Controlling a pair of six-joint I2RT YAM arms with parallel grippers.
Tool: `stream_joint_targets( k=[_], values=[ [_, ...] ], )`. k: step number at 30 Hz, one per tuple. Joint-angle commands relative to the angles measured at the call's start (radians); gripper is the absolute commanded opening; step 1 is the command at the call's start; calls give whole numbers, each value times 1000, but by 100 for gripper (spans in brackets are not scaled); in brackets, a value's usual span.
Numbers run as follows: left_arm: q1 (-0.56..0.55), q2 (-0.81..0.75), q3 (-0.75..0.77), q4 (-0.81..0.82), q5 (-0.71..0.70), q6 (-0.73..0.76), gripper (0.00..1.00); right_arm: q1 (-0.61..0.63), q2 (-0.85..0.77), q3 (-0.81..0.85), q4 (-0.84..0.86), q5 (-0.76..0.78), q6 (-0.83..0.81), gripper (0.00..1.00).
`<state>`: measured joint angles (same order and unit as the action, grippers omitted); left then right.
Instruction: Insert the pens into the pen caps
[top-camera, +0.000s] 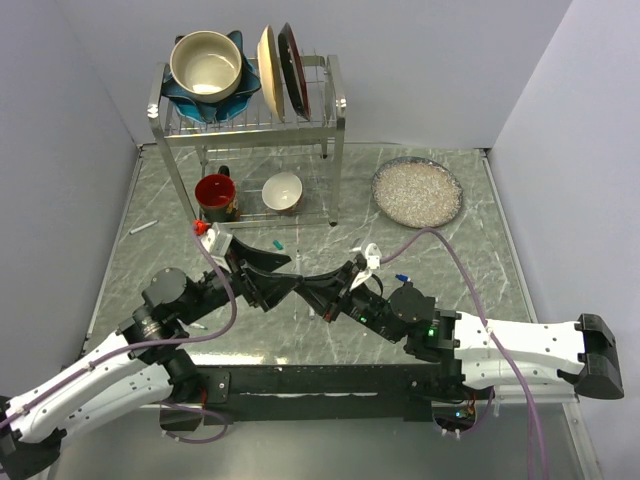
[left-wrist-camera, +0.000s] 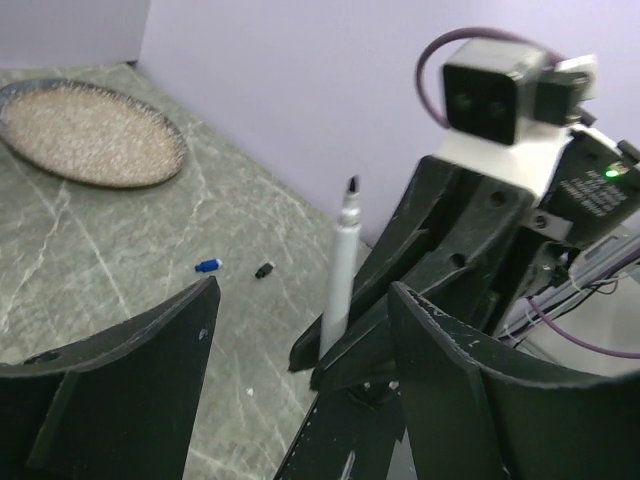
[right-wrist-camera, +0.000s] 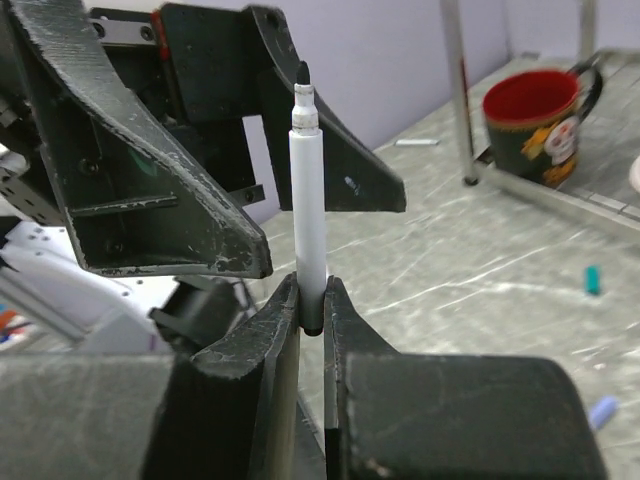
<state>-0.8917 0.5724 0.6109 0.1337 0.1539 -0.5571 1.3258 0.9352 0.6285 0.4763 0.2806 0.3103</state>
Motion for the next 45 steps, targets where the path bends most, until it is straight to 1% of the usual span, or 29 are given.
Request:
stream_joint_targets(
  k=[1, 3, 7, 12, 13, 15, 18, 19, 21, 22, 23, 25, 26, 27, 28, 31, 32, 33, 34, 35, 36, 37, 38, 39, 40, 41, 43, 44, 45],
  values=[
    [-1, -32, -14, 127, 35, 20, 70, 0, 5, 57, 30, -6, 102, 0],
    [-1, -32, -20, 135, 30, 14, 68, -2, 1, 47, 44, -12, 107, 0],
    [-3, 1, -17, 135, 59, 5, 57, -2, 8, 56, 39, -29, 119, 0],
    [-3, 43, -10, 138, 96, -15, 48, -2, 24, 73, 36, -55, 121, 0],
    [-3, 53, -8, 136, 101, -17, 44, -2, 27, 74, 36, -64, 121, 0],
    [-1, 63, -4, 130, 99, -26, 42, -2, 25, 70, 50, -69, 121, 0],
    [-3, 67, -11, 147, 105, -38, 25, -2, 33, 69, 47, -80, 115, 0],
    [-3, 63, -13, 152, 108, -41, 13, -2, 34, 66, 48, -81, 115, 0],
    [-3, 58, -16, 159, 105, -49, 3, -2, 36, 57, 56, -84, 118, 0],
    [-1, 54, -14, 156, 98, -50, 1, -2, 34, 50, 56, -84, 130, 5],
    [-1, 50, -8, 149, 79, -49, 1, -2, 34, 47, 45, -72, 141, 16],
    [-3, 41, 1, 113, 52, -44, 1, -2, 19, 30, 22, -28, 208, 27],
    [-3, 38, 19, 94, 18, -34, 1, -2, 10, 17, -1, 9, 240, 38],
    [-3, 37, 32, 74, 3, -26, 1, -2, -1, 4, -13, 56, 301, 43],
    [-3, 32, 45, 25, -11, -15, 1, -8, -27, -16, -33, 72, 334, 54],
    [-3, 17, 90, -63, -68, 38, 1, -49, -64, -23, -187, 124, 472, 57],
    [-3, 11, 108, -86, -80, 49, 1, -60, -71, -23, -288, 147, 522, 57],
    [-3, 0, 116, -104, -106, 60, 1, -77, -79, -21, -348, 198, 638, 56],
    [-1, -6, 127, -156, -123, 80, 1, -121, -94, -20, -413, 213, 703, 56],
    [-3, -11, 145, -179, -140, 85, 1, -160, -104, -19, -549, 222, 766, 55],
    [-3, -22, 154, -203, -157, 89, 1, -201, -110, -21, -615, 224, 877, 55],
    [-3, -26, 164, -229, -193, 94, 1, -293, -121, -30, -678, 223, 926, 55],
    [-3, -32, 179, -274, -212, 94, 1, -342, -125, -36, -788, 218, 967, 55],
    [-3, -42, 187, -302, -224, 97, 1, -391, -130, -42, -829, 209, 1005, 55],
    [-1, -46, 196, -325, -237, 102, 1, -495, -139, -52, -859, 177, 1000, 55],
    [-3, -49, 211, -376, -246, 105, 1, -532, -145, -53, -922, 184, 994, 55],
    [-1, -63, 225, -417, -267, 112, 1, -595, -159, -49, -1046, 238, 1140, 54],
    [-3, -74, 230, -451, -274, 112, 1, -656, -164, -49, -1127, 236, 1211, 54],
    [-3, -81, 228, -459, -284, 118, 1, -684, -167, -47, -1145, 235, 1225, 54]
  ],
)
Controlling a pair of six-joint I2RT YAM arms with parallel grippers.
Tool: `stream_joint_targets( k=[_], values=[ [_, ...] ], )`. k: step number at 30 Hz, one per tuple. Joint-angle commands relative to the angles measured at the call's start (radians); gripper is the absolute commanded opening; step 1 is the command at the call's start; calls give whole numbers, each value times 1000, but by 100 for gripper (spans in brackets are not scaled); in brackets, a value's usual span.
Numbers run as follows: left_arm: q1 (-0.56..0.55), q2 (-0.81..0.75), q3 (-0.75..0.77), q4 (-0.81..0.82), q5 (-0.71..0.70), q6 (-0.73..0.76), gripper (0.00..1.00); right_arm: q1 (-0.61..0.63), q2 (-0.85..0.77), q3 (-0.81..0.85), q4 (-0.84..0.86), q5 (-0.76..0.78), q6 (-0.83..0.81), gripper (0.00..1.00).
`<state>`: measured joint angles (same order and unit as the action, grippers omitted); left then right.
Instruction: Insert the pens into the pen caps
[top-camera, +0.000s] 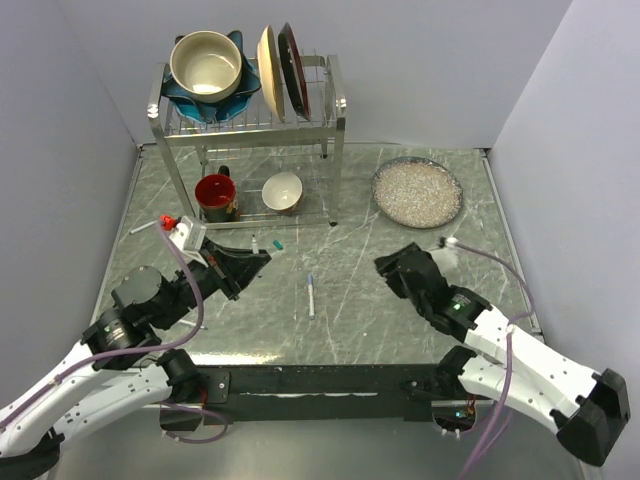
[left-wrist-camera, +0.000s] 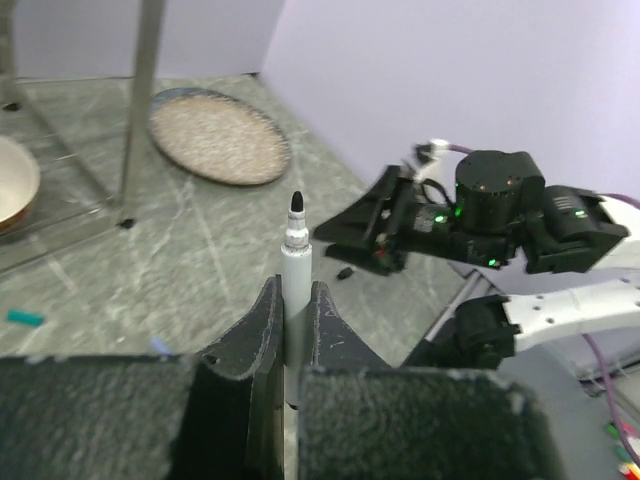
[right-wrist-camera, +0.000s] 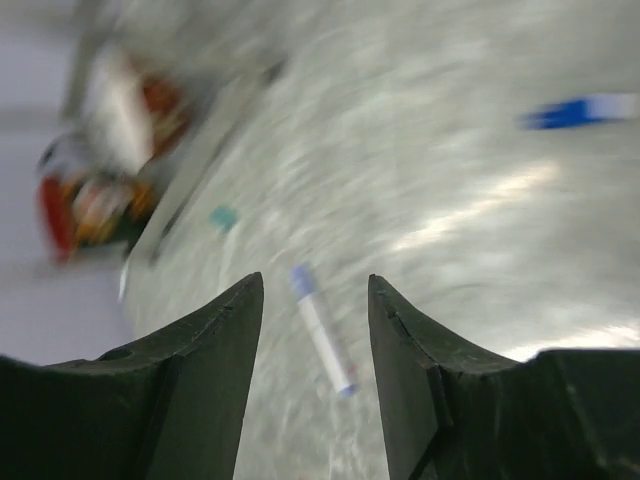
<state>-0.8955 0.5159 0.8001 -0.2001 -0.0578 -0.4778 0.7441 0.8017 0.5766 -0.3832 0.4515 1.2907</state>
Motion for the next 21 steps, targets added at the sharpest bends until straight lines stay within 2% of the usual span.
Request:
stream_joint_targets(
  k=[1, 2, 6, 12, 17, 21],
  values=[
    [1, -34, 28, -131, -91, 39, 1, -126, -32, 6, -339, 68, 268, 54],
    [1, -51, 22, -131, -100, 36, 1, -184, -24, 9, -374, 67, 330, 54],
    [1, -73, 4, -125, -79, 31, 1, -365, 19, 11, -463, 4, 369, 54],
    [1, -65, 7, -142, -56, 38, 1, -604, 69, -12, -398, -126, 254, 54],
    [1, -70, 1, -145, -51, 36, 1, -727, 185, 19, -421, -204, 174, 52],
    [1, -71, 1, -142, -53, 38, 1, -789, 263, -20, -361, -303, 148, 46]
  ],
)
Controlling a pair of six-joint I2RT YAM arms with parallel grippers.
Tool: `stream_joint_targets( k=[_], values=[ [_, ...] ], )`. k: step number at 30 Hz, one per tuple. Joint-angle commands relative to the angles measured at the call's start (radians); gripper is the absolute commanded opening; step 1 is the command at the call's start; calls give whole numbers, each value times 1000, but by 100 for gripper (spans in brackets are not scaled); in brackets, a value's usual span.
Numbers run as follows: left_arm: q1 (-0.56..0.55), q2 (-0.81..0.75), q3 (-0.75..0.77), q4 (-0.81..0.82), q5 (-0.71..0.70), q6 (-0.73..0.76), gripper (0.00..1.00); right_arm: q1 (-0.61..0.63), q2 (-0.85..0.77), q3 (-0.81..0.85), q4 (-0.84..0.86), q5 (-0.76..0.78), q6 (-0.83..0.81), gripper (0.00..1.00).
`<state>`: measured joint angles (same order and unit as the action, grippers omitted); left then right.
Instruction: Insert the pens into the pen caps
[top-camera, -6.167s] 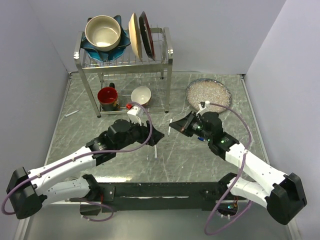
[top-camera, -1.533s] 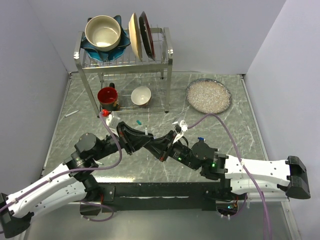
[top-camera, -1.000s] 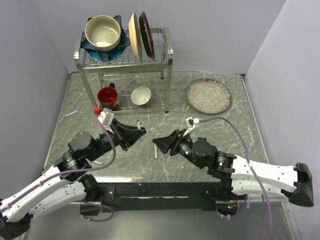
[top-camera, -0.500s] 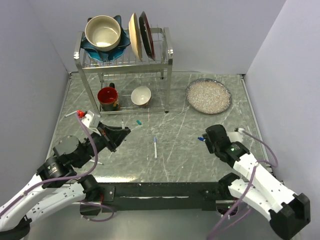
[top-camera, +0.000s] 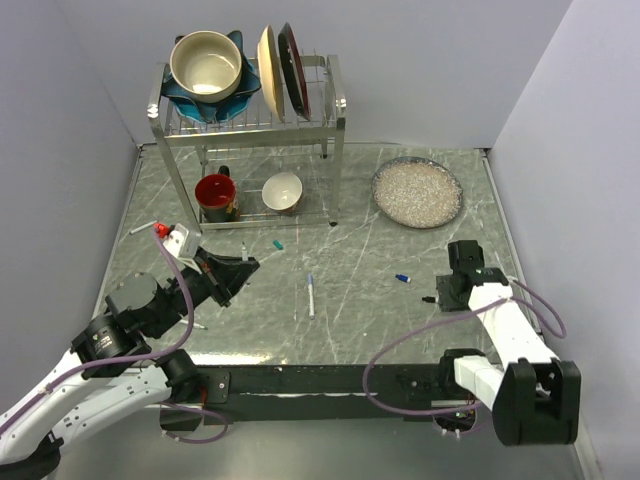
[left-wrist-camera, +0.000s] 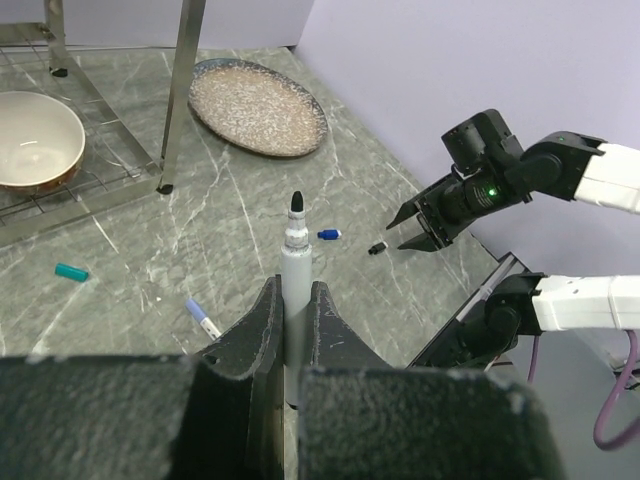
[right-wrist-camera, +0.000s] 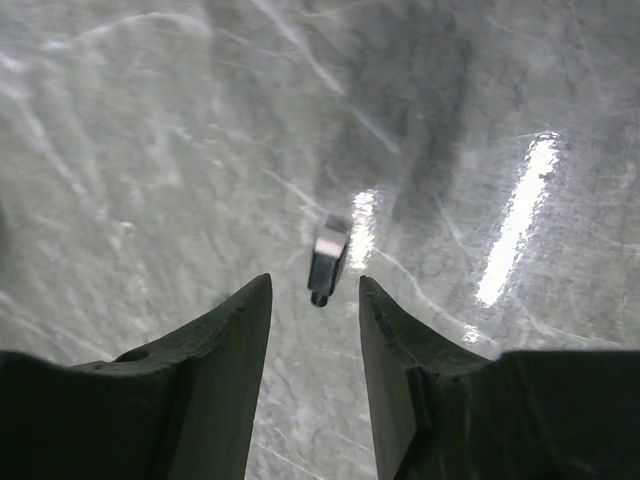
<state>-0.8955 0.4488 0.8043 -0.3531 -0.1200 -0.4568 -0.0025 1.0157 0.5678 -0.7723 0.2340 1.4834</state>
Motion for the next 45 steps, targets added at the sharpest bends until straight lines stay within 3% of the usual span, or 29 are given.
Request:
stream_joint_targets(
  k=[1, 21, 28, 31, 33, 37, 41, 45],
  values=[
    [1, -4, -4, 11, 11, 14, 1, -50, 60, -13, 50, -93, -48, 45],
    [1, 11, -4, 11, 20, 18, 1, -91, 270, 7, 130, -142, -115, 45],
    [1, 4, -4, 8, 20, 18, 1, -94, 265, 9, 119, -108, -147, 20],
    [1, -1, -7, 9, 22, 17, 1, -96, 248, 6, 145, -113, -175, 0],
    [3, -2, -8, 14, 28, 20, 1, -96, 235, 9, 166, -142, -204, 0],
    [1, 16, -16, 32, 69, 18, 1, -93, 147, 40, 221, -133, -338, 0],
    [1, 31, -42, 98, 201, -15, 1, -73, -106, 35, 347, -113, -507, 0],
    [1, 57, -96, 184, 325, -63, 1, -70, -322, -15, 583, -387, -696, 0]
  ],
)
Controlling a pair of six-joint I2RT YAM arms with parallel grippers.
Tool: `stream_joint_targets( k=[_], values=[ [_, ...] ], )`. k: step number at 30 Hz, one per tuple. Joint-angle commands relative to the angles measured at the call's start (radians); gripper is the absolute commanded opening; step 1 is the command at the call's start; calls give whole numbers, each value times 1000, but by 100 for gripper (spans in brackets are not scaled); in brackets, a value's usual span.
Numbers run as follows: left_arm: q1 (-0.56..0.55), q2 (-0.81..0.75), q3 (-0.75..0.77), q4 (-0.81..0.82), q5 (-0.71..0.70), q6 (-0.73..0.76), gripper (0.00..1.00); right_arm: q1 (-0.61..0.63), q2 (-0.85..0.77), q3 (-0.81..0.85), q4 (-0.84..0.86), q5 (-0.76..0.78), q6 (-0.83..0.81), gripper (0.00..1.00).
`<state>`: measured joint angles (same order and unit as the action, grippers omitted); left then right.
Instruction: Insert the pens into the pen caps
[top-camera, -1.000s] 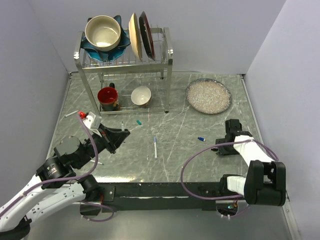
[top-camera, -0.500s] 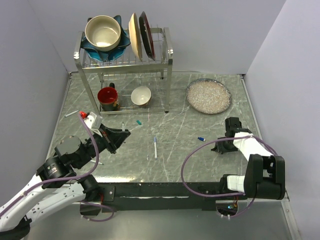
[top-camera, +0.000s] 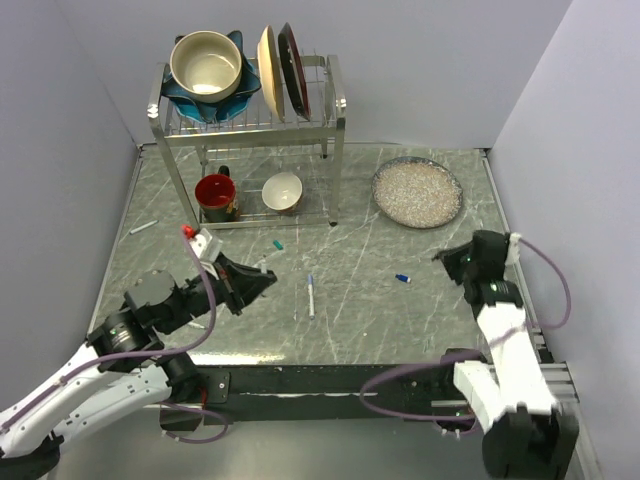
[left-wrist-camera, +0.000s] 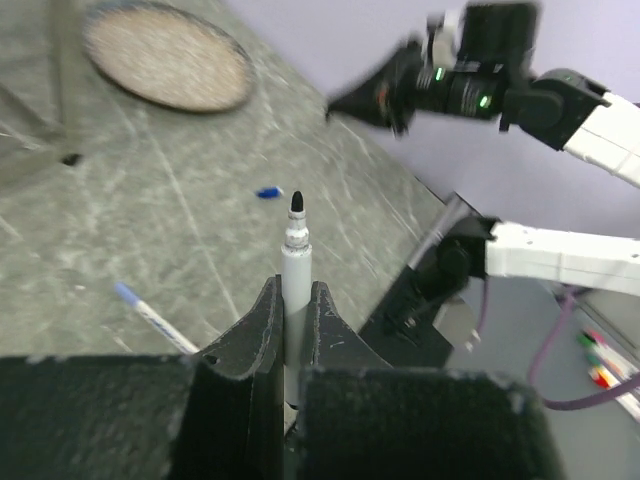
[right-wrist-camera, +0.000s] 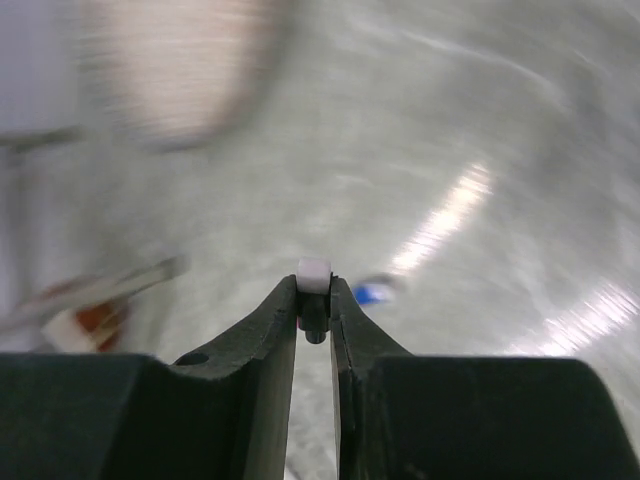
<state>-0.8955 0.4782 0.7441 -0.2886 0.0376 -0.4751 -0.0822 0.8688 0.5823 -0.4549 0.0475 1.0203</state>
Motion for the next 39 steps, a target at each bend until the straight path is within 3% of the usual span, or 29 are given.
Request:
stream_joint_targets(
  k=[1, 4, 11, 14, 19, 25, 39],
  values=[
    [3, 51, -38, 129, 185, -46, 1, 22, -235, -41, 377, -351, -256, 0],
    [3, 101, -49, 144, 214, -42, 1, 128, -264, -32, 530, -496, -249, 0],
    [3, 198, -81, 325, 372, -155, 1, 533, -248, 31, 734, -488, -278, 0],
    [1, 221, -107, 426, 413, -212, 1, 632, -243, 16, 832, -485, -270, 0],
    [1, 238, -138, 508, 429, -237, 1, 734, -191, -16, 1001, -492, -200, 0],
    [1, 252, -157, 543, 446, -238, 1, 828, -123, 28, 1022, -446, -209, 0],
    [3, 252, -160, 536, 443, -226, 1, 911, -17, 48, 1102, -414, -169, 0]
  ],
)
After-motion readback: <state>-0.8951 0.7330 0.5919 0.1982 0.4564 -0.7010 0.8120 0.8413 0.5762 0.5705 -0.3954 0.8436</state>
